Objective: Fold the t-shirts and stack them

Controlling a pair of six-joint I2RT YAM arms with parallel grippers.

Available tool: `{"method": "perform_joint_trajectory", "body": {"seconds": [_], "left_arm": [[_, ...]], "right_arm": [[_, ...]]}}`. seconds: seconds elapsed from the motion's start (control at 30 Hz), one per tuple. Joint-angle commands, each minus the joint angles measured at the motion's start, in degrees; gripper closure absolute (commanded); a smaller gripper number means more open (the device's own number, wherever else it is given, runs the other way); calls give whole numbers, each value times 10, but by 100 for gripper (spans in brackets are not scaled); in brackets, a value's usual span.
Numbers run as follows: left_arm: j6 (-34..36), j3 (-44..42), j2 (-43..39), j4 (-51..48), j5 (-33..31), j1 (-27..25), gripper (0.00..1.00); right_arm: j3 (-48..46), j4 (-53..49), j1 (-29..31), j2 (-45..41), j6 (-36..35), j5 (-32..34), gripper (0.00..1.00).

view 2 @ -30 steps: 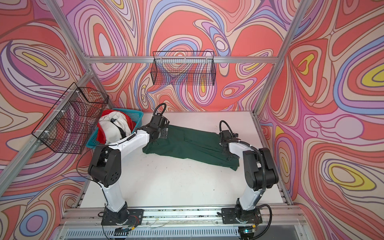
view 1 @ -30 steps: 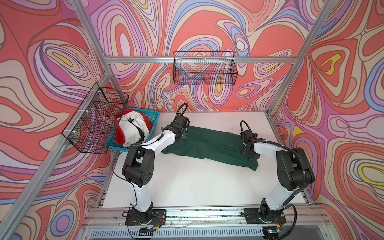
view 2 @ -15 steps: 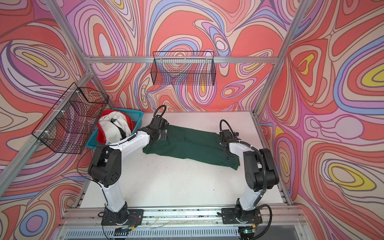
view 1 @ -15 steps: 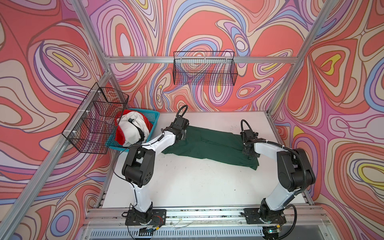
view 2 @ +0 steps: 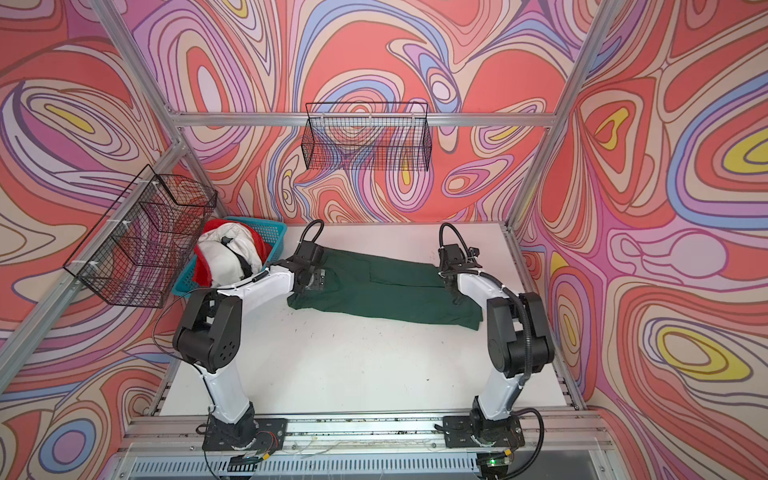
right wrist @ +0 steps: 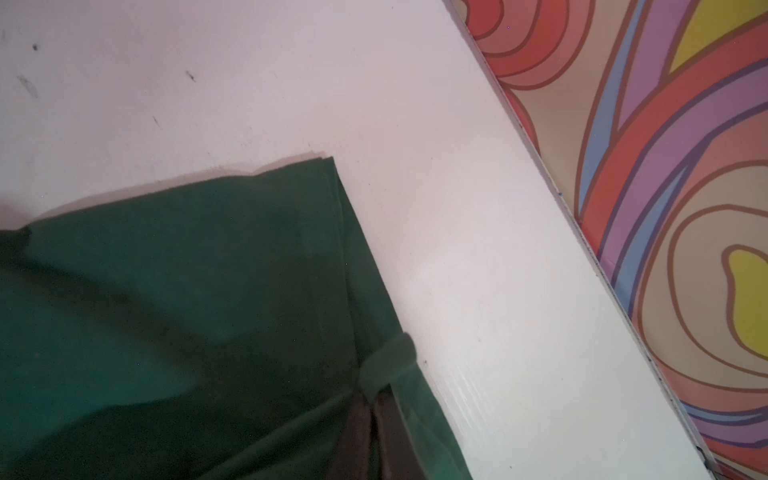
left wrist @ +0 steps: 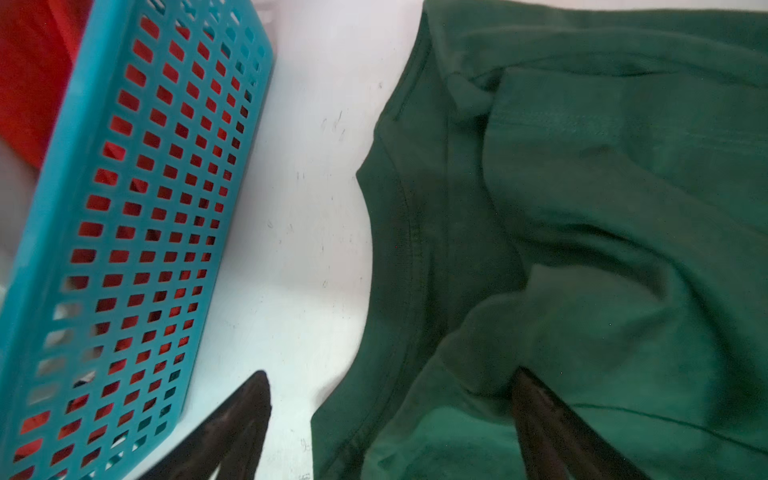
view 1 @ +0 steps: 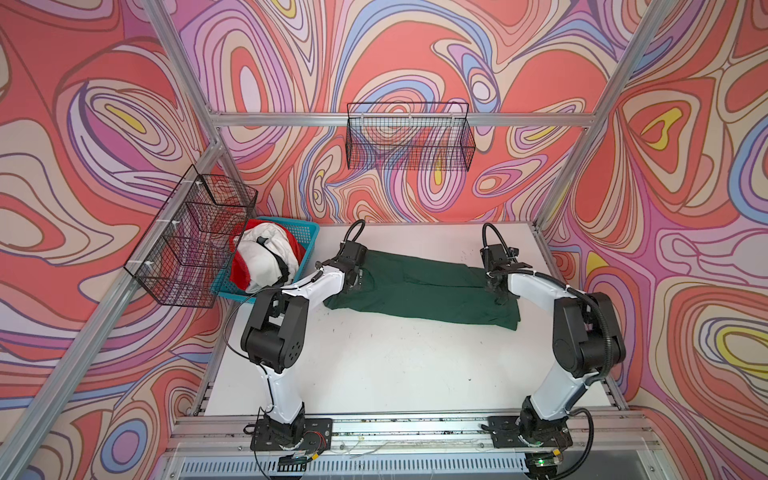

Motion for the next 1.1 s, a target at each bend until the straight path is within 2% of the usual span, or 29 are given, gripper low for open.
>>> {"method": "perform_joint_trajectory", "body": {"seconds": [0.0,0.1,0.2,0.37,0.6,0.63,0.77,0.8,0.87,0.93,1.07], "left_arm": [[-32,30,31,-57,27,11,11],[-38,43,51,-78,34,11,16],[-49,42,63,-85,36,11,25],[-64,43,81,-94,28,12,31],[-74,33,70,-104,14,9,30],[-76,30,66,-104,11,9,29],[-72,31,42,-116,-14,6,21],[-66,33,35,-120,-28,3,19],[-52,42,20,-130,-74,-7,15],[-40,50,9,-139,-104,-19,13],[-40,46,-20,-131,-82,-51,12]], "right_arm": [[17,-6,-13,24,-6,5,100],[29,-3,-29,28,-11,-5,100],[44,-1,-48,27,-20,-21,100],[65,0,-59,41,-31,-30,100],[90,1,-61,72,-53,-43,100],[94,0,-63,76,-55,-48,95],[109,-18,-65,77,-52,-61,45],[105,-18,-65,69,-51,-62,38],[92,-16,-65,43,-45,-56,29],[77,-16,-64,18,-41,-55,27],[32,-3,-36,-40,-25,-85,27]]}}
